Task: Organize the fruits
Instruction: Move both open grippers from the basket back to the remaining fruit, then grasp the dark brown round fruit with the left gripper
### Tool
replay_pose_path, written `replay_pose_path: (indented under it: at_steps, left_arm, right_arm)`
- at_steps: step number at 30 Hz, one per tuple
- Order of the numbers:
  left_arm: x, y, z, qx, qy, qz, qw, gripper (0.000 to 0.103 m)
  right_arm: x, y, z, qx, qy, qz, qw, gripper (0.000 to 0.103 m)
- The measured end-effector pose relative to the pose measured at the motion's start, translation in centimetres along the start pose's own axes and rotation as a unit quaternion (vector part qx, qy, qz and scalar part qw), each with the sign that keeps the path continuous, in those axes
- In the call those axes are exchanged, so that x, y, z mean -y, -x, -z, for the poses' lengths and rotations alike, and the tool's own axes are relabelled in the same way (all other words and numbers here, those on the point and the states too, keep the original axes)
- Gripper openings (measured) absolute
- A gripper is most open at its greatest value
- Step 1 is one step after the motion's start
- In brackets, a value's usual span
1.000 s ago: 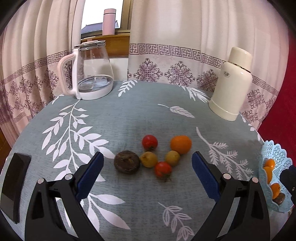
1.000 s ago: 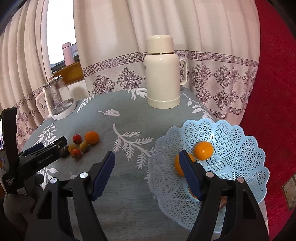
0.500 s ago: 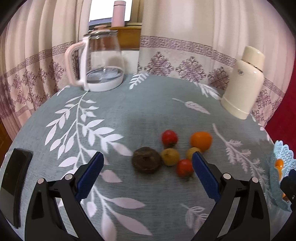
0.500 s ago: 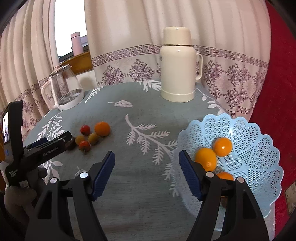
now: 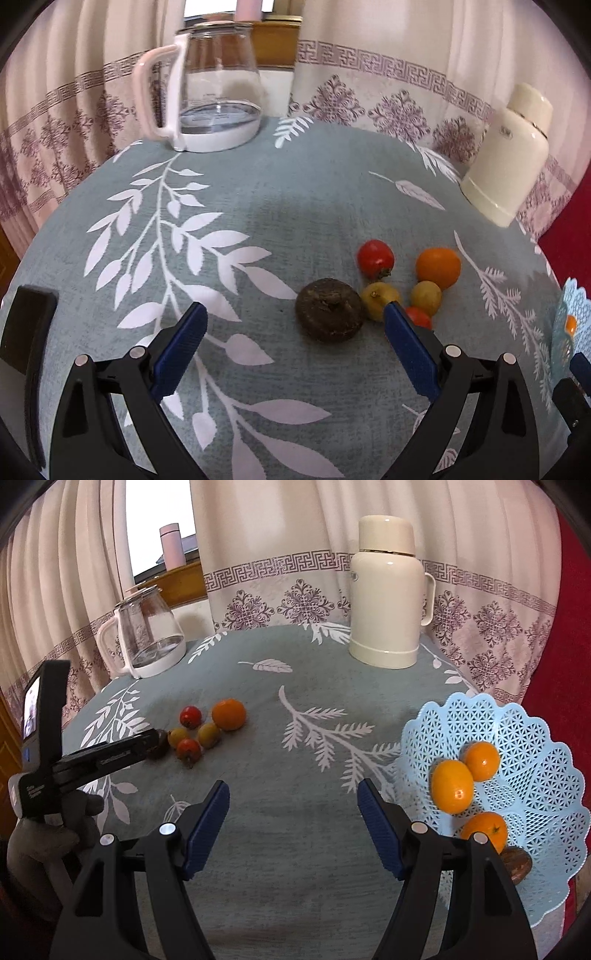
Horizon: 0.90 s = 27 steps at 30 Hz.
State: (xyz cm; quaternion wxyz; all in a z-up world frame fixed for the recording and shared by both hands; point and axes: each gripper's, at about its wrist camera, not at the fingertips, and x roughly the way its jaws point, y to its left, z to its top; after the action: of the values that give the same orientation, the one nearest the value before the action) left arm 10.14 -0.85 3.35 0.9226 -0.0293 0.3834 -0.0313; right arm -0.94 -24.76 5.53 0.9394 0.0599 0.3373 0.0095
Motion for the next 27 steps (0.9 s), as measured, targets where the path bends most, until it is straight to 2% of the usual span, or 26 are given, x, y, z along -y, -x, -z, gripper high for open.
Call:
replay_pose_path:
  at_steps: [4, 6, 13, 20, 23, 27]
  left_arm:
    - [0.1, -1.4, -0.2, -0.035, -0.01, 0.014, 0.9992, 0.078]
    - [-0.2, -1.8, -0.3, -0.043, -0.005, 0.027, 0.9987, 0.078]
    - [-0.5, -1.7, -0.3, -0.039, -0.008, 0.032, 0.9987, 0.077]
    - [-1.2, -1.6, -0.4, -0.038, -0.002, 0.006, 0.9993, 0.077]
    - [-0.4, -2.2, -0.6, -0.048, -0.024, -0.01, 0.9985, 0.077]
    - [0.1, -2.4, -0.7, -0.049, -0.038, -0.009, 0.998, 0.077]
  right_arm:
    - [-0.1, -0.1, 0.1, -0.003, 0.001, -0.001, 1.0, 0.072]
    - [-0.1, -0.2, 0.1, -0.004, 0.002, -0.001, 1.0, 0.072]
    - [-0.3, -0.3, 0.2, -0.008, 0.003, -0.004, 1.0, 0.072]
    - [-1.2, -0.9, 0.3, -0.015, 0.011, -0.007, 1.0, 0.072]
    - [-1.8, -1.3, 0.4, -0.02, 0.017, -0.01, 1.0, 0.072]
    - [-2.8, -1.5, 0.5, -0.025, 0.03, -0.012, 0.999, 0.072]
